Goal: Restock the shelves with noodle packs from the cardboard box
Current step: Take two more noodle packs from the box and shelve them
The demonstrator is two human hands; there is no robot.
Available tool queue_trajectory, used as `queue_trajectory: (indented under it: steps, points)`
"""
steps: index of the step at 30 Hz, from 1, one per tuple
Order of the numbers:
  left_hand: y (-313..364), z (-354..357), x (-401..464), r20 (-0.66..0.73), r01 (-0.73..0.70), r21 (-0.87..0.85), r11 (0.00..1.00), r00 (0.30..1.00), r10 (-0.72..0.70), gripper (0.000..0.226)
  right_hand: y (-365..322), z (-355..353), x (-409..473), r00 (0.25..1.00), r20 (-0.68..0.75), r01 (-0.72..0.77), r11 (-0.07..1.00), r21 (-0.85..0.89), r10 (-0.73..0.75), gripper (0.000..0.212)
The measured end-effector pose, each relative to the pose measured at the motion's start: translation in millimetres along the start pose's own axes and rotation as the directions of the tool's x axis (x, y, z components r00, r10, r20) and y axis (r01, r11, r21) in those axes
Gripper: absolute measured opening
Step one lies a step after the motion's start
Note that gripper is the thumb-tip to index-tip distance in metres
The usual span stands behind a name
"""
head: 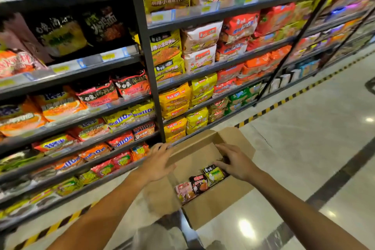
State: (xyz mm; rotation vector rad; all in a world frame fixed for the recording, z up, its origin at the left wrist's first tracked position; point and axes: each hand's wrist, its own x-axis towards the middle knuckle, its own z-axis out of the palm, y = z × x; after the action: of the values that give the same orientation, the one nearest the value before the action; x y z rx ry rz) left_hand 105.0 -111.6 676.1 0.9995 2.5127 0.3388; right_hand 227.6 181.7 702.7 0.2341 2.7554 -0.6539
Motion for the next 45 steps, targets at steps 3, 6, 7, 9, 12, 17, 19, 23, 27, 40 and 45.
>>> queue_trajectory:
  steps: [3, 6, 7, 9, 12, 17, 19, 23, 27, 40, 45]
  points:
    - [8.7, 28.6, 8.2, 0.050, 0.069, -0.082, 0.994, 0.997, -0.065, 0.067, 27.2, 10.8, 14.9, 0.994, 0.106, -0.030, 0.999, 0.035, 0.026, 0.077]
    - [3.6, 56.3, 24.3, 0.111, 0.126, -0.113, 0.986, 0.987, -0.113, 0.066, 49.0, 26.4, 38.8, 0.982, 0.189, -0.041, 0.997, 0.060, 0.029, 0.069]
    - [0.1, 65.5, 32.0, 0.097, 0.130, -0.121, 0.984, 0.988, -0.119, 0.063, 54.5, 32.4, 47.2, 0.978, 0.204, -0.049, 0.996, 0.070, 0.034, 0.071]
    - [-13.7, 91.2, 56.4, 0.091, 0.131, -0.175, 0.976, 0.989, -0.116, 0.058, 69.4, 49.7, 66.0, 0.978, 0.200, -0.081, 0.994, 0.068, 0.066, 0.072]
    - [-34.2, 136.8, 93.1, 0.180, 0.236, -0.176, 0.956, 0.962, -0.205, 0.064, 97.9, 86.3, 100.2, 0.975, 0.193, -0.120, 0.992, 0.045, 0.109, 0.065]
    - [-63.2, 228.6, 143.9, 0.295, 0.355, -0.302, 0.885, 0.917, -0.268, 0.072, 150.4, 166.6, 143.2, 0.944, 0.290, -0.184, 0.981, 0.061, 0.159, 0.064]
    - [-76.1, 275.2, 163.4, 0.342, 0.407, -0.304, 0.862, 0.891, -0.300, 0.072, 173.7, 204.3, 159.9, 0.936, 0.309, -0.200, 0.978, 0.067, 0.170, 0.065]
    - [-107.5, 368.4, 204.7, 0.421, 0.543, -0.379, 0.749, 0.822, -0.383, 0.072, 224.6, 290.3, 194.7, 0.917, 0.364, -0.207, 0.974, 0.088, 0.163, 0.063]
    - [-137.7, 465.9, 249.1, 0.486, 0.665, -0.379, 0.643, 0.735, -0.473, 0.059, 274.3, 381.9, 227.6, 0.893, 0.423, -0.223, 0.966, 0.127, 0.151, 0.063]
    - [-204.0, 683.5, 342.5, 0.506, 0.770, -0.160, 0.618, 0.601, -0.618, 0.099, 369.9, 546.6, 296.8, 0.891, 0.453, -0.145, 0.935, 0.323, -0.019, 0.052]
    - [-213.2, 708.1, 350.8, 0.589, 0.755, 0.089, 0.650, 0.486, -0.646, 0.101, 384.8, 562.3, 319.6, 0.915, 0.403, -0.146, 0.929, 0.340, -0.003, 0.051]
